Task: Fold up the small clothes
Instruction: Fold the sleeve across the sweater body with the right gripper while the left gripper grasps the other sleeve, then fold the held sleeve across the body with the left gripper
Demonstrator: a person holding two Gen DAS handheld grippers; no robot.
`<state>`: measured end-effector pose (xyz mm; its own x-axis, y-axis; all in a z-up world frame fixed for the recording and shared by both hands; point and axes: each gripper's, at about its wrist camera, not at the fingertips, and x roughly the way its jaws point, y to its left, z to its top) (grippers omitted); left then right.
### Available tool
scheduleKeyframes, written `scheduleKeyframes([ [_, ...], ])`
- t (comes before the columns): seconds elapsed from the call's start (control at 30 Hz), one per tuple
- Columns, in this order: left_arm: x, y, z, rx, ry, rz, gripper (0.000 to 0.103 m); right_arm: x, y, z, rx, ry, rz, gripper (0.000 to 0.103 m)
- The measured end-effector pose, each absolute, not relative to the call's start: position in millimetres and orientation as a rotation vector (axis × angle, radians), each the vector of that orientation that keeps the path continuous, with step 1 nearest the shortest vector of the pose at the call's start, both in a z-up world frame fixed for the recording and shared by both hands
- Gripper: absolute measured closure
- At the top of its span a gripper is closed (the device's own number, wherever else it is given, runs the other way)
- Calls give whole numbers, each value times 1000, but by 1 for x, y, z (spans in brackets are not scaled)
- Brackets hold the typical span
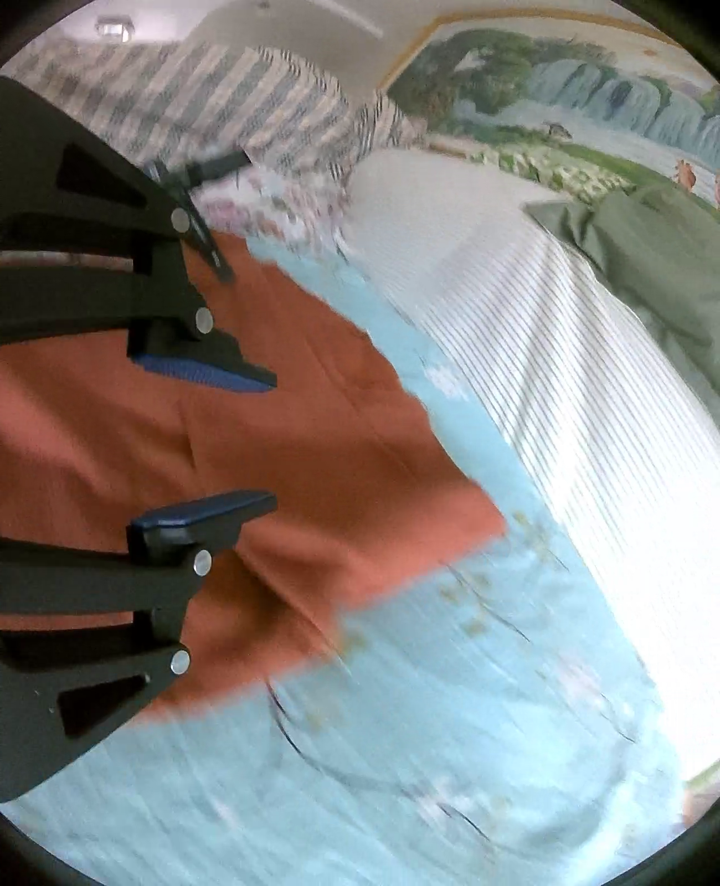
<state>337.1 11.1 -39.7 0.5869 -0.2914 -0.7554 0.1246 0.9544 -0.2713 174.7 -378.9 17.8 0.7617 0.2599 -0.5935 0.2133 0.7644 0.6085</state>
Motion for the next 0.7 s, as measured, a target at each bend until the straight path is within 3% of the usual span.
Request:
scheduleKeyframes([
  [0.53, 331, 58, -51, -272, 919, -96, 100, 285, -419, -42, 557, 942, -31, 59],
  [0.57, 332, 58, -53, -272, 922, -87, 100, 285, -418, -43, 552, 936, -12, 67],
  [0.6, 331, 59, -55, -271, 925, -82, 100, 286, -417, -43, 550, 942, 10, 93],
  [0.7, 331, 54, -54, -253, 934, -79, 101, 275, -421, -27, 552, 892, 10, 93],
])
